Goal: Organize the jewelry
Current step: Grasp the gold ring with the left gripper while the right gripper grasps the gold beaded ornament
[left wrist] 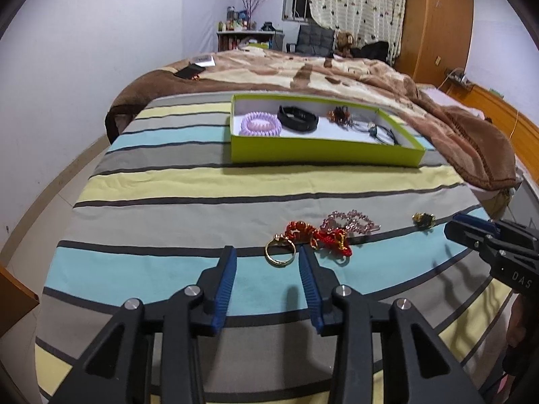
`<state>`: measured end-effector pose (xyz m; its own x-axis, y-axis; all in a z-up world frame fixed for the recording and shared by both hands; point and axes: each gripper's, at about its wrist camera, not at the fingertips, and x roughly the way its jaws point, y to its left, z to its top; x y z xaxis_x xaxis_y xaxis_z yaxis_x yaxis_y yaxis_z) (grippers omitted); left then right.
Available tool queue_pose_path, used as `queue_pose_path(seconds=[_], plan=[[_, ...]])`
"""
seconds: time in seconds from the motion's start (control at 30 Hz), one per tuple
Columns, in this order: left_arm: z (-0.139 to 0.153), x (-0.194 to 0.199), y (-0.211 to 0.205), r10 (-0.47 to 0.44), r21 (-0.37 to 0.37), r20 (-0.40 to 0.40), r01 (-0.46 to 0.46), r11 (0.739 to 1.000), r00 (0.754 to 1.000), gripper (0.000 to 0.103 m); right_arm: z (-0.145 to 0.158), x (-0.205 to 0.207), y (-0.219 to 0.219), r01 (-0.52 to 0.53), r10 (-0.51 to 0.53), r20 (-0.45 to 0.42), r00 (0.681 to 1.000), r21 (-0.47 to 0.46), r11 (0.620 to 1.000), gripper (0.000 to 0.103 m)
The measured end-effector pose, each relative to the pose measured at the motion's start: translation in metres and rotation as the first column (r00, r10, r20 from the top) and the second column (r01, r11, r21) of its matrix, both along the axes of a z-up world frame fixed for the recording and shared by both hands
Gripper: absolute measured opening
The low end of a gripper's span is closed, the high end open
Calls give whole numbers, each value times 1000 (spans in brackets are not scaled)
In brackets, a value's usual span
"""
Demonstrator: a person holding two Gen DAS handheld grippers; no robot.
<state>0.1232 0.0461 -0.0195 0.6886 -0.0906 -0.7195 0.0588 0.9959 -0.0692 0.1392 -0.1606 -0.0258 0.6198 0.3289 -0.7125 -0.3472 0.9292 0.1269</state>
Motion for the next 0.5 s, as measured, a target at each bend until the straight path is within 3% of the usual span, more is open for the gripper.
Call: queue_pose_path(seconds=[0.27, 0.5], plan=[[-10, 15, -7, -23, 1, -80, 23, 1000, 997, 40, -7, 15, 5, -10, 9, -29, 1000, -38, 999, 27], [-12, 19, -11, -16, 55, -76, 20, 998, 997, 40, -15, 28, 12, -56, 51, -64, 997, -75, 996, 27]])
